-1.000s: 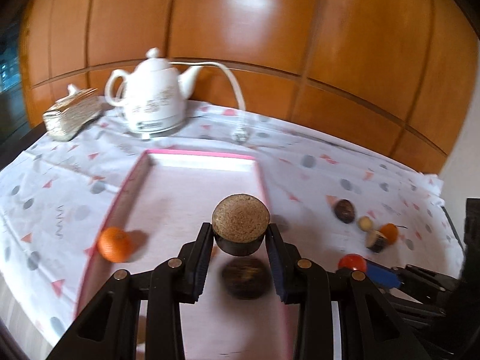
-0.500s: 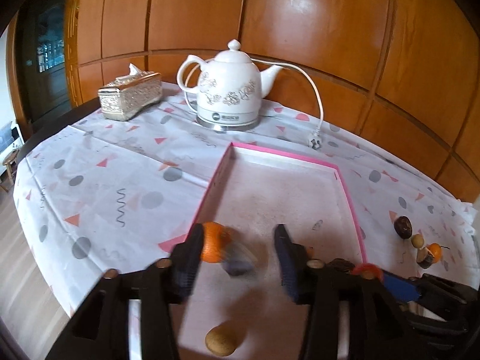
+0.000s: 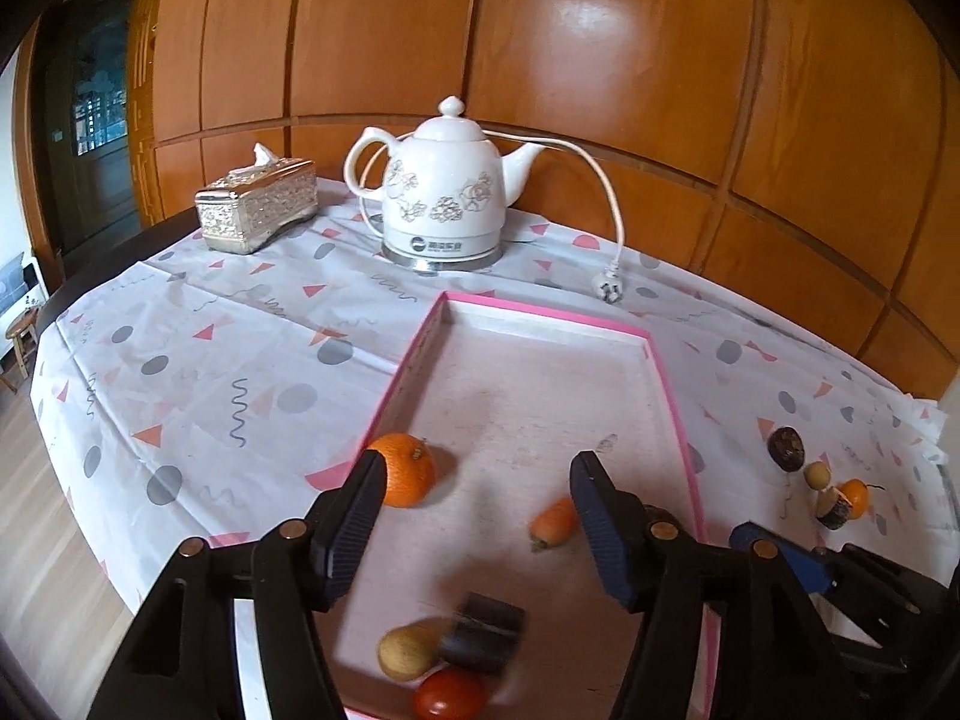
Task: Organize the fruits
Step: 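Carry the root slice into the pink tray while the right gripper carries the tomato there, then open the left gripper over the tray while the right gripper releases the tomato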
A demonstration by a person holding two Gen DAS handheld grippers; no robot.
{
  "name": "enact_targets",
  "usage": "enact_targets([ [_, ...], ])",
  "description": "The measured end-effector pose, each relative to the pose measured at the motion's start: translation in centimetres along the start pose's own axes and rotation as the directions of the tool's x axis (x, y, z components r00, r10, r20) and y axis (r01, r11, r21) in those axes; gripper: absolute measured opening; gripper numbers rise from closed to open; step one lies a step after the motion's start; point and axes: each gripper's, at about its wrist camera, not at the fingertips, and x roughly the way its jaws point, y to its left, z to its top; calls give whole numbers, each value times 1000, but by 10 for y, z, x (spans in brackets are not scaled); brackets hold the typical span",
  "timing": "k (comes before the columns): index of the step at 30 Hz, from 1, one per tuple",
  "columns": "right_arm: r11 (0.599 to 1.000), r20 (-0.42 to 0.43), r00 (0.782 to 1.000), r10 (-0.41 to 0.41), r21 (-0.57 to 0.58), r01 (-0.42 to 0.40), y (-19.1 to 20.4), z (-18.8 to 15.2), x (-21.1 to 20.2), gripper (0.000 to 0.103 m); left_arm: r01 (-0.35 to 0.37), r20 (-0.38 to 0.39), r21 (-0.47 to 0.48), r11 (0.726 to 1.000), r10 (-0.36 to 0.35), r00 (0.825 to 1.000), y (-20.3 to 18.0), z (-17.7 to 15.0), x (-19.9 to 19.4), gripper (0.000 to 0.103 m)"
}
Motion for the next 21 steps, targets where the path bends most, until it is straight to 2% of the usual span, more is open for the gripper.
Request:
enact_targets([
  [11,988,48,990,-135,78,131,-39,-10,-18,38,36,-6,66,997,-36,999,-27,-8,-5,70],
  [14,980,51,983,-177,101,171,-52,-14,-22,38,43,-4,84,995,-43,999,-35,-10,-7,75],
  [21,949,39,960,-276,172,266,-94,-26,-32,38,78,-15,134,988,-77,997,-55,-15,-10,76],
])
